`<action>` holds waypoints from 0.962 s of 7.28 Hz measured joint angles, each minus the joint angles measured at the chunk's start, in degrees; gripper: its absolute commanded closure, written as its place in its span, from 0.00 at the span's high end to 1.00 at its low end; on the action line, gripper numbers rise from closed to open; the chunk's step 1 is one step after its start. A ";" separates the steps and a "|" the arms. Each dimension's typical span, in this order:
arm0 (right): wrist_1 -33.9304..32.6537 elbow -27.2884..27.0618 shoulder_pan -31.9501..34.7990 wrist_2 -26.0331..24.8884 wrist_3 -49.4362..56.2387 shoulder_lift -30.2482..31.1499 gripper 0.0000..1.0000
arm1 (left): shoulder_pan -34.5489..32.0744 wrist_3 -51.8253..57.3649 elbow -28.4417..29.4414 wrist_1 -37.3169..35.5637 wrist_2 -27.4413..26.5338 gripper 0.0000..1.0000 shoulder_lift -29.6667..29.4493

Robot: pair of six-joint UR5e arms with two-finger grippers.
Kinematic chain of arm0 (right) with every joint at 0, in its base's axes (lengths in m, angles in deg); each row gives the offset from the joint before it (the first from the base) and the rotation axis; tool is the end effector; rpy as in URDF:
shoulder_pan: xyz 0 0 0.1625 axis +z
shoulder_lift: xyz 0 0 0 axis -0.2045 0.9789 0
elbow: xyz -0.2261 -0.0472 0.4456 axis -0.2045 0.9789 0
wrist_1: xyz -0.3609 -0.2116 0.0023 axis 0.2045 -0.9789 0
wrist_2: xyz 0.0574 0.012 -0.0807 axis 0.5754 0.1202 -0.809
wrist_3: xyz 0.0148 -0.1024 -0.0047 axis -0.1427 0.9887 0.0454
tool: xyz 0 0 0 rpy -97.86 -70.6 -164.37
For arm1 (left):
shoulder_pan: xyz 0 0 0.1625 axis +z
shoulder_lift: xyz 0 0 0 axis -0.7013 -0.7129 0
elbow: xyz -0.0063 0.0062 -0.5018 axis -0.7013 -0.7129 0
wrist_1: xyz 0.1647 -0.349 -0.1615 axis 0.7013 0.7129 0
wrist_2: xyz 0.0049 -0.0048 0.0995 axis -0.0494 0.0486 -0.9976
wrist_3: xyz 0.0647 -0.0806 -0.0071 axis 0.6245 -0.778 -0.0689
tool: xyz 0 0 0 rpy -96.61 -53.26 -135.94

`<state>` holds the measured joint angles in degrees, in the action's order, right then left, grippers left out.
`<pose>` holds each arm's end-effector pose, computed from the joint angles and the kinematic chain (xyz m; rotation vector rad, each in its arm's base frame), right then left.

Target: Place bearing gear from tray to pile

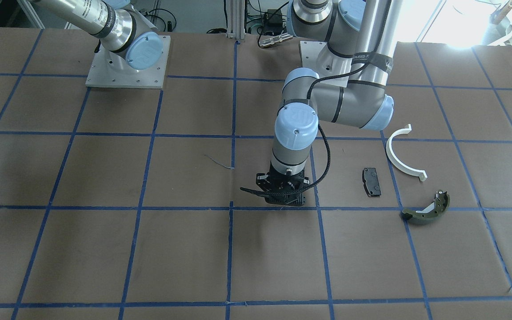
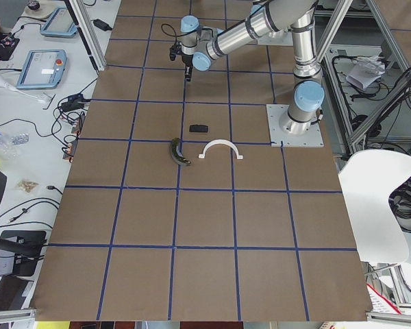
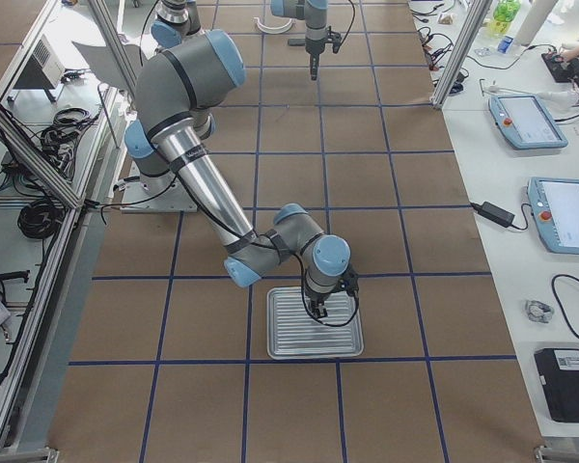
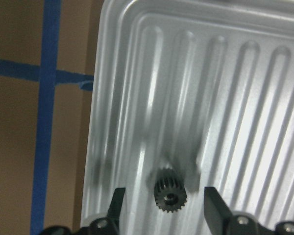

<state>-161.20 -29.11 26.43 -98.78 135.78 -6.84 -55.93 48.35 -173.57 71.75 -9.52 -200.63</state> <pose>-0.4748 -0.5336 0.2419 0.2907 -3.0958 -0.1103 -0.2343 -0.5633 0.2803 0.1573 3.0890 -0.0120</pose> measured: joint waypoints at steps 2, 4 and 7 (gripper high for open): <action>-0.36 0.02 0.00 0.11 0.05 -0.37 0.44 | 9.37 10.06 -0.02 6.63 -5.05 0.00 4.18; -0.38 0.02 0.00 0.15 -0.05 -0.39 0.24 | 19.43 16.52 -0.40 8.79 -6.49 0.00 6.74; -0.28 0.04 -0.02 0.08 -0.15 -0.23 0.12 | 30.16 25.13 -5.20 8.16 -3.36 0.00 7.76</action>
<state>-161.48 -29.07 26.41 -98.70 135.63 -7.07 -25.77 73.48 -178.76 79.90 -12.88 -192.86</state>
